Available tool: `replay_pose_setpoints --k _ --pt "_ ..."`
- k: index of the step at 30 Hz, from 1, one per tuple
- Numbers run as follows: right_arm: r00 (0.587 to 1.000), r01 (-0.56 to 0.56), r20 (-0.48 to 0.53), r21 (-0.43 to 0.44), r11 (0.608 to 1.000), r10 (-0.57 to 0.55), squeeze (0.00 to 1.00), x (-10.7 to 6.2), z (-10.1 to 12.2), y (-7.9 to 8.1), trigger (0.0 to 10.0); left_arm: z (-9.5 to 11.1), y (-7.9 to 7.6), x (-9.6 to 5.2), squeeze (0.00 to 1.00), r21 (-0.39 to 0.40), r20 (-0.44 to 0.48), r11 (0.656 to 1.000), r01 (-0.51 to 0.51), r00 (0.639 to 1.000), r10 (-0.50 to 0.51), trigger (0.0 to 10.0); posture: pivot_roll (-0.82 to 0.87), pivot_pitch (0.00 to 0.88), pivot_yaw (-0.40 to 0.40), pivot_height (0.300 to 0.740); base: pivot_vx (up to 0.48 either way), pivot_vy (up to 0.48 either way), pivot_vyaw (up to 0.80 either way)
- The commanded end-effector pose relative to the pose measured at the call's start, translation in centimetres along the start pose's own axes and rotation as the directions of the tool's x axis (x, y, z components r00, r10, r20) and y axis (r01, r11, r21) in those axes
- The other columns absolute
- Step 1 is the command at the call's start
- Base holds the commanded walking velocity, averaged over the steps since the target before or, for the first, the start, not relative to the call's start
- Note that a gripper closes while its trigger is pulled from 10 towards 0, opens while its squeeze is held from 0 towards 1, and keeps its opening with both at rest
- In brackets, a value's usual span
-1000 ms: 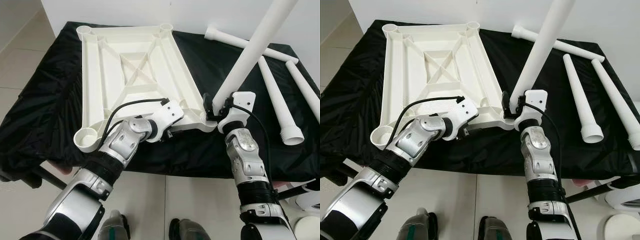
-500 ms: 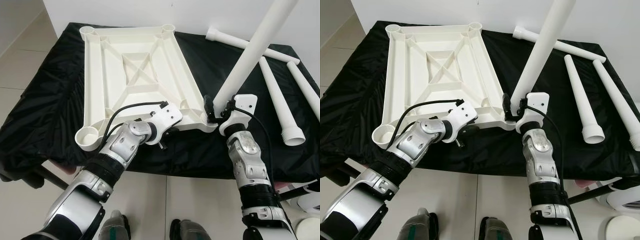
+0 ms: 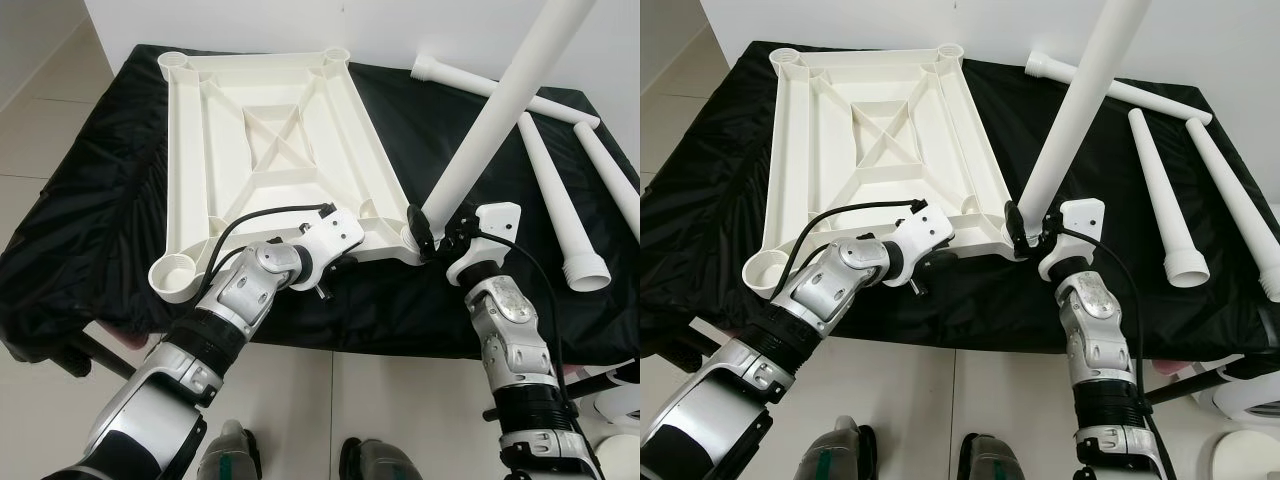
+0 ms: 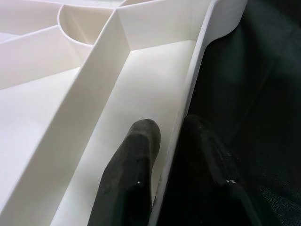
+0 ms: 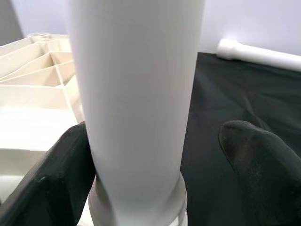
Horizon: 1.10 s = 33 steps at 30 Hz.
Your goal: Building children table
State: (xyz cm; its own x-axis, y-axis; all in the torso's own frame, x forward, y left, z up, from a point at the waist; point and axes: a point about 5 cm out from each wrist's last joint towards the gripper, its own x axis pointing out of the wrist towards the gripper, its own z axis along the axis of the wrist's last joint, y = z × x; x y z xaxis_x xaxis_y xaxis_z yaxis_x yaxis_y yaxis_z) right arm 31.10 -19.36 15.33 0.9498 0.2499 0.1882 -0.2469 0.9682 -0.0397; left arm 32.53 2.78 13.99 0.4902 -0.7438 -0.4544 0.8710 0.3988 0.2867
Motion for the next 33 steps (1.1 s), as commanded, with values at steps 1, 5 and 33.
replay_pose_setpoints --k 1,5,33 --pt "0.999 -0.033 0.017 -0.001 0.999 0.033 0.00 0.0 0.4 -0.3 10.0 -0.3 -0.3 0.1 0.00 0.029 -0.033 0.999 0.033 0.999 -0.032 10.0 -0.03 0.087 -0.010 0.740 0.000 0.000 0.00" --pt "0.993 -0.116 0.030 -0.022 0.993 0.117 0.00 0.5 1.3 -0.7 10.0 -0.1 -0.2 0.0 0.00 0.037 -0.029 0.999 0.034 0.999 -0.033 10.0 -0.04 0.086 -0.009 0.740 0.000 0.000 0.00" --pt "0.948 -0.313 -0.041 0.031 0.949 0.315 0.00 1.2 0.6 -2.1 0.0 0.5 -0.4 -0.1 0.00 0.051 -0.015 0.998 0.042 0.999 -0.042 10.0 -0.03 0.087 -0.011 0.740 0.000 0.000 0.00"
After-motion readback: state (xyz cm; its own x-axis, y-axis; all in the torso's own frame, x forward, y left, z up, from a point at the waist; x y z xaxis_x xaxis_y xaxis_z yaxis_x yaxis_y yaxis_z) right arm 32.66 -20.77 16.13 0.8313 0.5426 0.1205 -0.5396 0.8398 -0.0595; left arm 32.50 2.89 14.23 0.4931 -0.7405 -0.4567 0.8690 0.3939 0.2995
